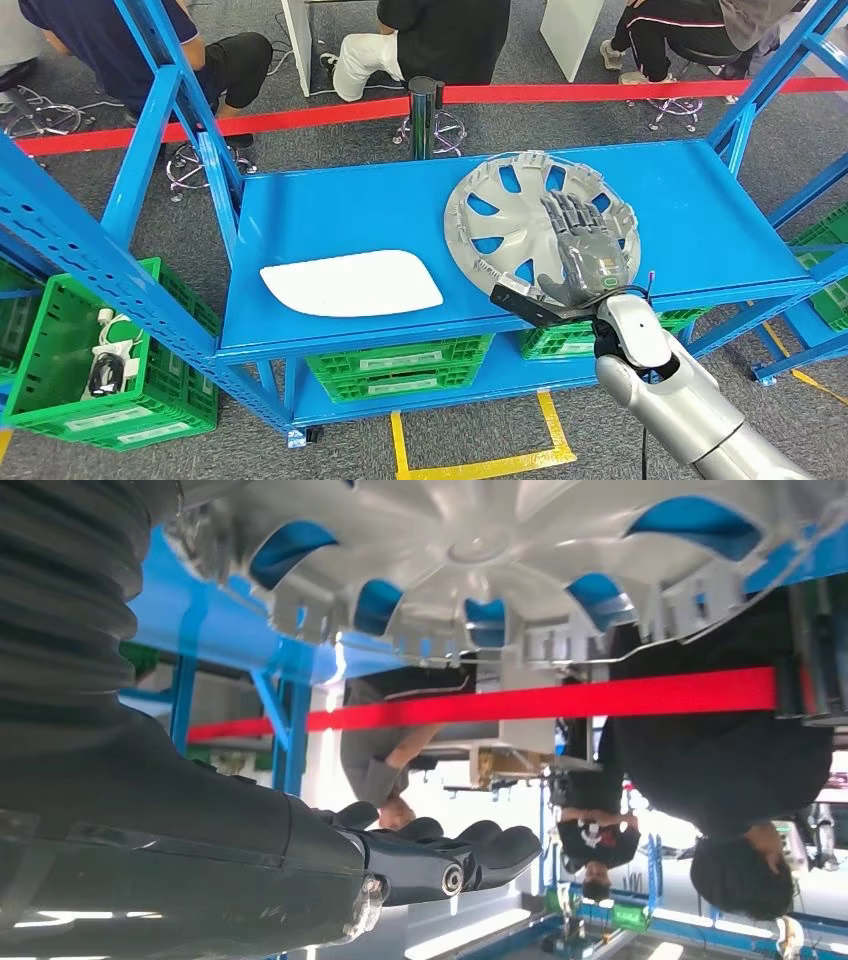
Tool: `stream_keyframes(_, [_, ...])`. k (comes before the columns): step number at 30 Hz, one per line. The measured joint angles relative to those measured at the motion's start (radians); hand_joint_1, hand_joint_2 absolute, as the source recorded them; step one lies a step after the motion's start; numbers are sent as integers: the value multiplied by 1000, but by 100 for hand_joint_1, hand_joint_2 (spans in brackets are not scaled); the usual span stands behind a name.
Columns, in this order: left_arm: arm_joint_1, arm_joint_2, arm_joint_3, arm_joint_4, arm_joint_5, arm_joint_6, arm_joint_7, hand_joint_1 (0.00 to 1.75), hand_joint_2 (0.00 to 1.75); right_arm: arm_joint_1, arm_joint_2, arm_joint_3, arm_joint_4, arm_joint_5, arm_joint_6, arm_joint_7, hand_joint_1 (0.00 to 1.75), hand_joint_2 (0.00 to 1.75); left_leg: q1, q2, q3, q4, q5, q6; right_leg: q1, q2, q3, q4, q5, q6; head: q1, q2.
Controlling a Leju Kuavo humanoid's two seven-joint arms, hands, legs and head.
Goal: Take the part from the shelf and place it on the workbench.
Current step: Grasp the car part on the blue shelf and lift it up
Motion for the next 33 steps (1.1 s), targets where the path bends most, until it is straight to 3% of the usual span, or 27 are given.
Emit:
stream_keyframes(11, [-1, 12, 0, 1, 0, 9, 4, 0, 0, 6, 3, 29, 21, -113, 2, 2, 0, 175, 0, -15, 0, 0, 0, 0, -1, -3, 0, 0, 0, 0, 0, 0])
stream_keyframes(21, [0, 14, 0, 1, -1, 9, 5, 0, 0, 13, -6, 27, 39, -134, 2, 4, 0, 175, 0, -20, 0, 0, 0, 0, -1, -6, 1, 0, 0, 0, 0, 0])
stream_keyframes(28, [1, 20, 0, 1, -6, 9, 2, 0, 0, 26, -47, -7, 192, -281, 60, 74, 0, 175, 0, -33, 0, 0, 1, 0, -1, -13, 3, -1, -1, 1, 0, 0])
stream_keyframes(33, [1, 20, 0, 1, -6, 9, 1, 0, 0, 15, -51, -21, 234, -298, 69, 77, 0, 175, 0, -34, 3, 0, 1, 0, -1, -13, 6, -1, -3, 2, 0, 0])
